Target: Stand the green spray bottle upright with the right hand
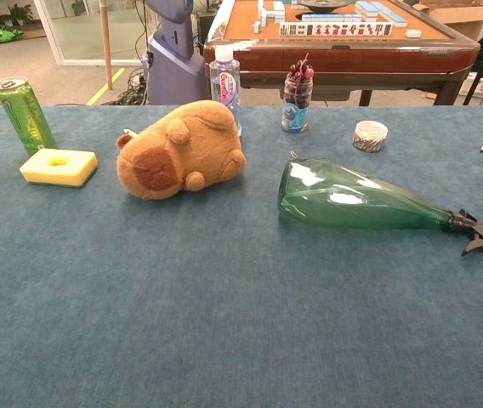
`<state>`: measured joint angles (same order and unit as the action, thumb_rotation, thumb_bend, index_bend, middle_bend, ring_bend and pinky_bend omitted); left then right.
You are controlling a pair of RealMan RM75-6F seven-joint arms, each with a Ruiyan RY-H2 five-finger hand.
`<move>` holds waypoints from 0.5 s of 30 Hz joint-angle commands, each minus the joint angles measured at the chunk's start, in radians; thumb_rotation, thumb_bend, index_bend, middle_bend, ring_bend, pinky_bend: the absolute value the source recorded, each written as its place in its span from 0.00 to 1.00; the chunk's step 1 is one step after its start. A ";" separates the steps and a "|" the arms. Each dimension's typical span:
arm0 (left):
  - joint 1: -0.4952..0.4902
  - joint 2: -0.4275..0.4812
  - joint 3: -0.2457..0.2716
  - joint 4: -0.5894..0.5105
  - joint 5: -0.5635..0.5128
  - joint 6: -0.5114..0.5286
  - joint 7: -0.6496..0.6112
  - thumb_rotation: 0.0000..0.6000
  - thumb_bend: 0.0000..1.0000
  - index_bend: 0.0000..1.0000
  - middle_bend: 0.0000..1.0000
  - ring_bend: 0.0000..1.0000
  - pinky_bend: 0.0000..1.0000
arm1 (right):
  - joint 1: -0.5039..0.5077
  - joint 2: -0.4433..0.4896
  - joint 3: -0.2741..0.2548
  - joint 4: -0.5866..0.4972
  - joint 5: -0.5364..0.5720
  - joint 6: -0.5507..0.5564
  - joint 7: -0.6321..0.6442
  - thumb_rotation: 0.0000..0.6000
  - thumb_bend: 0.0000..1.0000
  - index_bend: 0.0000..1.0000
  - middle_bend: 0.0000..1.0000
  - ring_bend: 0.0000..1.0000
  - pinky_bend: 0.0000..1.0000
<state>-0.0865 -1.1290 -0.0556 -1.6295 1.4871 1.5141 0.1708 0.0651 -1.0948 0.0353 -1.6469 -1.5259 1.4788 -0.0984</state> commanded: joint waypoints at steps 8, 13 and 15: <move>0.004 0.010 0.006 -0.010 0.006 0.002 -0.004 1.00 0.26 0.24 0.25 0.21 0.23 | 0.001 -0.004 0.008 -0.003 -0.007 0.012 -0.008 1.00 0.25 0.24 0.22 0.19 0.36; 0.007 0.019 0.012 -0.023 0.005 -0.003 0.001 1.00 0.26 0.24 0.25 0.21 0.23 | 0.015 0.003 0.011 -0.016 -0.009 -0.007 -0.014 1.00 0.25 0.24 0.23 0.19 0.36; 0.008 0.021 0.014 -0.026 0.006 -0.003 0.002 1.00 0.26 0.24 0.25 0.21 0.23 | 0.024 0.006 0.012 -0.021 -0.008 -0.023 -0.019 1.00 0.25 0.24 0.23 0.19 0.36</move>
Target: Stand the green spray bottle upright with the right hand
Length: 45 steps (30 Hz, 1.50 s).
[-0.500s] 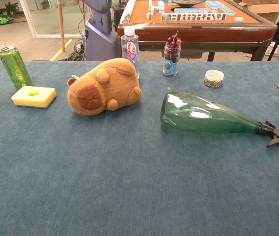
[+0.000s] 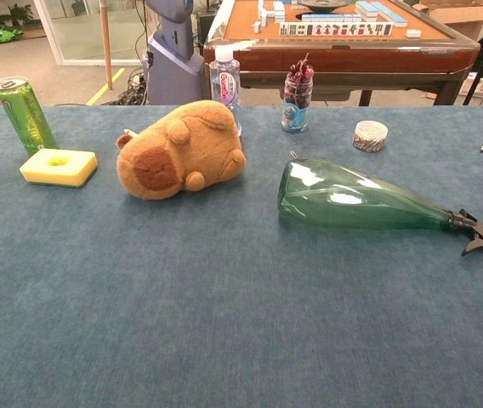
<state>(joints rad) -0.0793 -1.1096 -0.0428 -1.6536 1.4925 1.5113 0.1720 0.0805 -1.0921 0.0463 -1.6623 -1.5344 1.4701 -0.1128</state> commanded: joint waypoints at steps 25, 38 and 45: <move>0.004 0.009 0.014 -0.002 0.021 -0.001 -0.011 1.00 0.26 0.27 0.25 0.21 0.23 | 0.268 -0.052 0.083 -0.105 0.169 -0.385 -0.148 1.00 0.24 0.12 0.21 0.17 0.33; 0.012 0.012 0.018 -0.014 0.029 0.010 0.003 1.00 0.26 0.28 0.25 0.21 0.23 | 0.494 -0.117 0.163 -0.092 0.235 -0.626 -0.075 1.00 0.83 0.01 0.14 0.11 0.26; 0.013 0.016 0.023 -0.021 0.033 0.006 0.008 1.00 0.26 0.30 0.25 0.21 0.23 | 0.591 -0.164 0.200 -0.024 0.297 -0.702 -0.036 1.00 1.00 0.01 0.15 0.11 0.26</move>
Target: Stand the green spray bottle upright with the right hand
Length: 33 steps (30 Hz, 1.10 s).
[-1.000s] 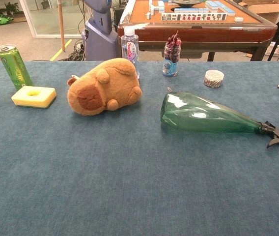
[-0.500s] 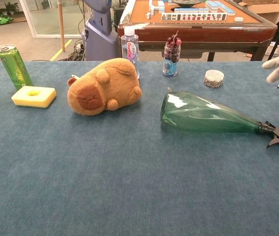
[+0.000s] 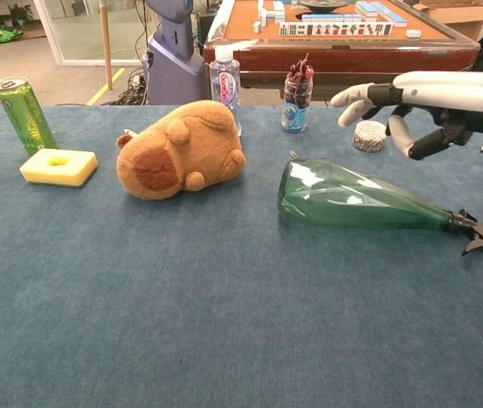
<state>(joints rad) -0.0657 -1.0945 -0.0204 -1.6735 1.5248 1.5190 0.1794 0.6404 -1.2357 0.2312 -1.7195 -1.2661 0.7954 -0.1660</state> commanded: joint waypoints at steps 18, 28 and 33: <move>-0.005 -0.001 0.002 0.013 0.013 -0.006 -0.021 1.00 0.26 0.32 0.25 0.21 0.23 | 0.225 -0.195 0.036 0.280 0.193 -0.212 0.113 1.00 1.00 0.06 0.24 0.11 0.26; -0.004 -0.006 0.001 0.031 0.006 -0.009 -0.028 1.00 0.26 0.32 0.25 0.21 0.23 | 0.234 -0.165 -0.004 0.214 0.142 -0.234 0.159 1.00 1.00 0.06 0.28 0.14 0.26; -0.005 -0.009 0.001 0.031 0.009 -0.008 -0.028 1.00 0.26 0.33 0.25 0.21 0.23 | 0.205 -0.105 -0.036 0.104 0.051 -0.212 0.197 1.00 1.00 0.07 0.29 0.16 0.26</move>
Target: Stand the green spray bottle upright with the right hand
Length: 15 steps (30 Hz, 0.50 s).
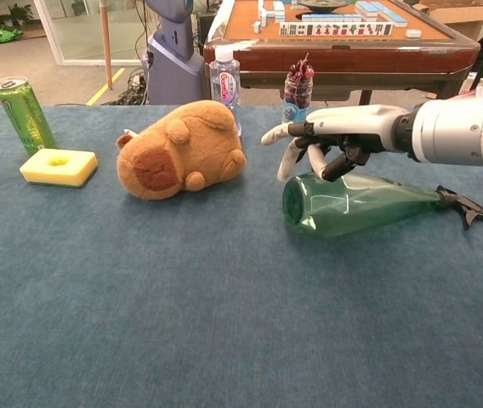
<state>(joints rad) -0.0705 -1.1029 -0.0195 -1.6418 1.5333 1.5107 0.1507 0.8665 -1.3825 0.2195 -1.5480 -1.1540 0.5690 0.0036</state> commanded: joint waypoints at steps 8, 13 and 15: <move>0.003 0.000 0.003 -0.004 0.001 0.001 0.004 1.00 0.26 0.33 0.25 0.21 0.23 | -0.077 0.179 -0.117 -0.242 -0.258 0.053 0.084 1.00 1.00 0.10 0.31 0.19 0.26; 0.002 -0.002 0.004 -0.007 0.003 0.000 0.005 1.00 0.26 0.33 0.25 0.21 0.23 | -0.111 0.234 -0.160 -0.280 -0.372 0.126 0.113 1.00 1.00 0.11 0.32 0.19 0.26; 0.001 -0.002 0.006 -0.009 0.008 0.000 0.006 1.00 0.26 0.33 0.25 0.21 0.23 | -0.126 0.237 -0.159 -0.271 -0.396 0.178 0.116 1.00 1.00 0.12 0.32 0.19 0.26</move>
<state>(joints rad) -0.0689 -1.1050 -0.0145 -1.6502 1.5399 1.5106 0.1562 0.7635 -1.1618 0.0733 -1.8154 -1.5138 0.6967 0.1077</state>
